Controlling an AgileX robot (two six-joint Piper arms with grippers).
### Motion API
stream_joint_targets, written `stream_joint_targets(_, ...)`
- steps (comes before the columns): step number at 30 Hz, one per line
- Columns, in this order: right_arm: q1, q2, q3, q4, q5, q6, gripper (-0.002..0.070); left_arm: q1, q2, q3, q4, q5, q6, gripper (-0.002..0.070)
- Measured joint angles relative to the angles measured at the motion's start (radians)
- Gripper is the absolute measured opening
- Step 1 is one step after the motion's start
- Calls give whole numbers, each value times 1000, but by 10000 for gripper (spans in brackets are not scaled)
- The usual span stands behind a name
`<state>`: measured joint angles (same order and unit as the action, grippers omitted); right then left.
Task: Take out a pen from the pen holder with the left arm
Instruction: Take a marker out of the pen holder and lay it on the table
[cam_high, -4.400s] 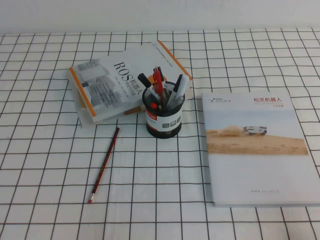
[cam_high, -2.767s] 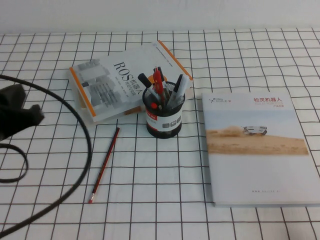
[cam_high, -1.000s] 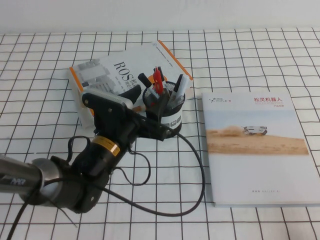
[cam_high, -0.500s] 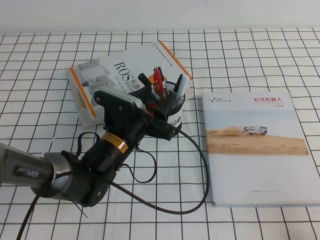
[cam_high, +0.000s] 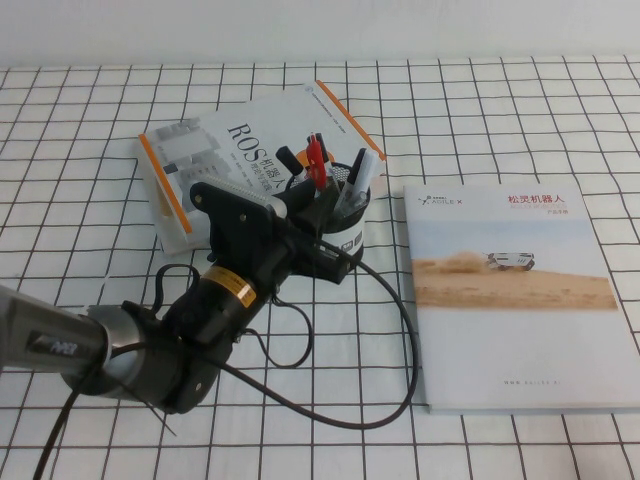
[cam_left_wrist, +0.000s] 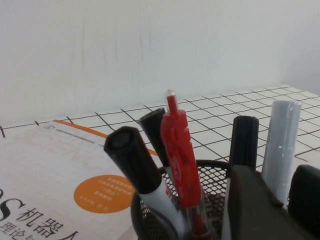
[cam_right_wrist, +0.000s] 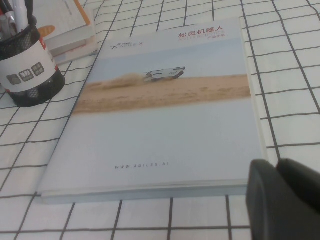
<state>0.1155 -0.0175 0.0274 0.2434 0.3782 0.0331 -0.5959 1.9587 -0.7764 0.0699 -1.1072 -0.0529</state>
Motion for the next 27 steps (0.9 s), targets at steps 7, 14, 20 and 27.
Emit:
stream_joint_targets(7,0,0,0,0,0,0,-13,0,0,0,0,29,0,80)
stream_joint_targets(14,0,0,0,0,0,0,-13,2,0,0,-4,29,0,32)
stream_joint_targets(20,0,0,0,0,0,0,-13,2,-8,0,-4,37,0,32)
stream_joint_targets(27,0,0,0,0,0,0,-13,2,-154,0,-4,133,0,32)
